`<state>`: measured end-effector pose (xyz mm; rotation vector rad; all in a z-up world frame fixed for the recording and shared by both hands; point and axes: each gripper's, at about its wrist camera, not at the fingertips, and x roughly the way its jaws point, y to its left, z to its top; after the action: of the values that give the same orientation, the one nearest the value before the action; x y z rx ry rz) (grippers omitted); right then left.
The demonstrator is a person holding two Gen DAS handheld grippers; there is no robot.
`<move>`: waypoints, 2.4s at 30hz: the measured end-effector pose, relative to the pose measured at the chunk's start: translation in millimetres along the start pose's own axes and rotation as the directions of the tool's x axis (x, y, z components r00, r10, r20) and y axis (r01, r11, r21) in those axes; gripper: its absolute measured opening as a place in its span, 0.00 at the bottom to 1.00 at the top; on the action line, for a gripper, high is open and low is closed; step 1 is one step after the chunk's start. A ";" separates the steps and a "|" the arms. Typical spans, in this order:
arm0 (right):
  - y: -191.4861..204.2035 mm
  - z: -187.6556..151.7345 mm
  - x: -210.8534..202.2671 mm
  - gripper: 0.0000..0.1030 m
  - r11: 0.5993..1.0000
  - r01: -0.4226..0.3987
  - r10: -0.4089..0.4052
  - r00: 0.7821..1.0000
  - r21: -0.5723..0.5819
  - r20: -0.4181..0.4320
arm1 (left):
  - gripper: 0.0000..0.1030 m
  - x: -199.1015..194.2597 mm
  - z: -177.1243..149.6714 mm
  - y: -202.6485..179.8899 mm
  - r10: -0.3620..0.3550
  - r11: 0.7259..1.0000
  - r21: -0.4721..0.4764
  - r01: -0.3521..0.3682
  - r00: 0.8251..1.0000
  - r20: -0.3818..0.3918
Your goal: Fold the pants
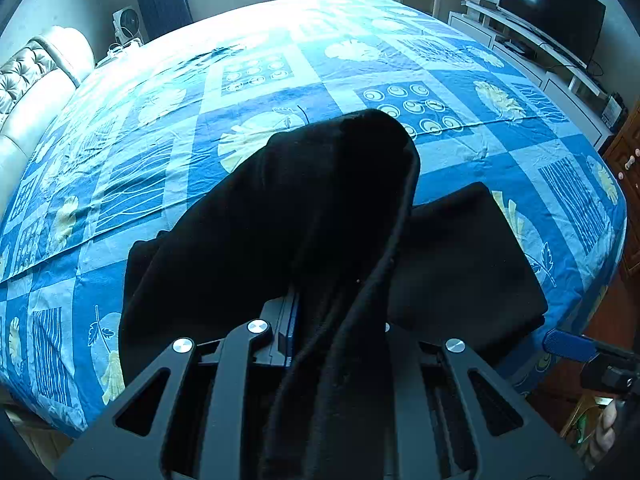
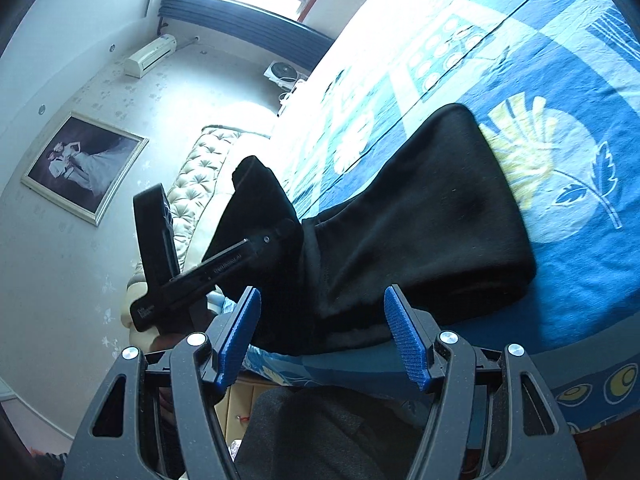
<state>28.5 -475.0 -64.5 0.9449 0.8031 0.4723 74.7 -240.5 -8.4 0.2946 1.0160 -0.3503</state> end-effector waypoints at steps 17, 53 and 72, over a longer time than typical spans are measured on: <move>-34.9 3.6 -16.8 0.83 0.993 0.105 -0.108 0.991 0.047 0.074 | 0.64 15.2 -20.1 -32.7 0.053 0.998 0.045 -0.054 0.999 0.008; 31.1 22.4 155.0 0.45 0.971 0.177 -0.217 0.937 -0.163 -0.274 | 0.91 -34.8 -133.9 188.9 -0.003 0.908 -0.420 0.012 1.000 0.022; 24.8 71.8 48.3 0.12 0.923 0.310 -0.331 0.942 -0.228 -0.060 | 0.91 -30.1 -114.2 148.3 -0.130 0.912 -0.383 0.148 0.989 0.070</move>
<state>114.3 -467.5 -38.2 0.5772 0.9559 0.3122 33.9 -56.3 -27.5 -0.1446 1.0419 -0.2747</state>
